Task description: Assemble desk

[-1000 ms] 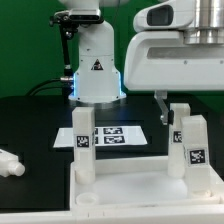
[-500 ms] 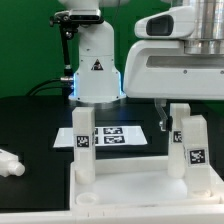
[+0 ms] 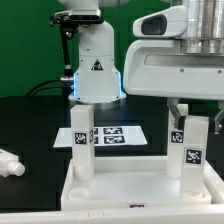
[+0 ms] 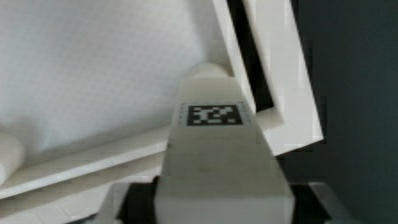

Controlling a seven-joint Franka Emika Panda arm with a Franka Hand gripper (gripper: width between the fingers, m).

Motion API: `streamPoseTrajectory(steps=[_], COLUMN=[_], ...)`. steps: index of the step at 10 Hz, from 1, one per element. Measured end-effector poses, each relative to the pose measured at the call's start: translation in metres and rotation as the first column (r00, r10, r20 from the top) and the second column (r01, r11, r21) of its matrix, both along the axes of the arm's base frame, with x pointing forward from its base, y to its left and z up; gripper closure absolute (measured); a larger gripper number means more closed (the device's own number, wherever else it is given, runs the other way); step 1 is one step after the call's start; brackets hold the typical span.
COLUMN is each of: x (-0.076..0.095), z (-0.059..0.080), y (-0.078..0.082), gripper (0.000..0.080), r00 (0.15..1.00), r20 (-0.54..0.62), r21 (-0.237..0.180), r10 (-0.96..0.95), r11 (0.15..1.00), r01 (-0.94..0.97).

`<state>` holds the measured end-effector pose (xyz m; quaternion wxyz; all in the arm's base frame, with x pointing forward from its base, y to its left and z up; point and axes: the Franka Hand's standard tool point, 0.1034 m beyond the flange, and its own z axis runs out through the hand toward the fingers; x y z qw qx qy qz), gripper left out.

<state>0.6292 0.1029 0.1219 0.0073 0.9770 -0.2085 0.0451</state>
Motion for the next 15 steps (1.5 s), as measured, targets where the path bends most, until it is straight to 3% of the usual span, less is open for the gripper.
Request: streamPoseTrajectory(steps=[3, 5, 7, 8, 10, 12, 14, 15], x=[0.000, 0.003, 0.007, 0.007, 0.007, 0.007, 0.007, 0.010], z=[-0.001, -0.002, -0.003, -0.004, -0.004, -0.005, -0.004, -0.003], y=[0.000, 0.006, 0.007, 0.006, 0.006, 0.007, 0.007, 0.005], gripper=[0.0509, 0.0510, 0.0510, 0.0509, 0.0509, 0.0500, 0.0190, 0.0161], r00=[0.980, 0.909, 0.737, 0.569, 0.397, 0.387, 0.412, 0.594], r20=[0.006, 0.018, 0.006, -0.035, -0.080, -0.081, -0.075, -0.023], r21=[0.020, 0.049, 0.127, 0.176, 0.195, 0.194, 0.195, 0.208], r10=[-0.199, -0.416, -0.675, -0.821, -0.914, -0.919, -0.908, -0.804], r11=[0.980, 0.909, 0.732, 0.556, 0.376, 0.366, 0.392, 0.577], r01=[0.199, 0.415, 0.669, 0.813, 0.906, 0.910, 0.899, 0.790])
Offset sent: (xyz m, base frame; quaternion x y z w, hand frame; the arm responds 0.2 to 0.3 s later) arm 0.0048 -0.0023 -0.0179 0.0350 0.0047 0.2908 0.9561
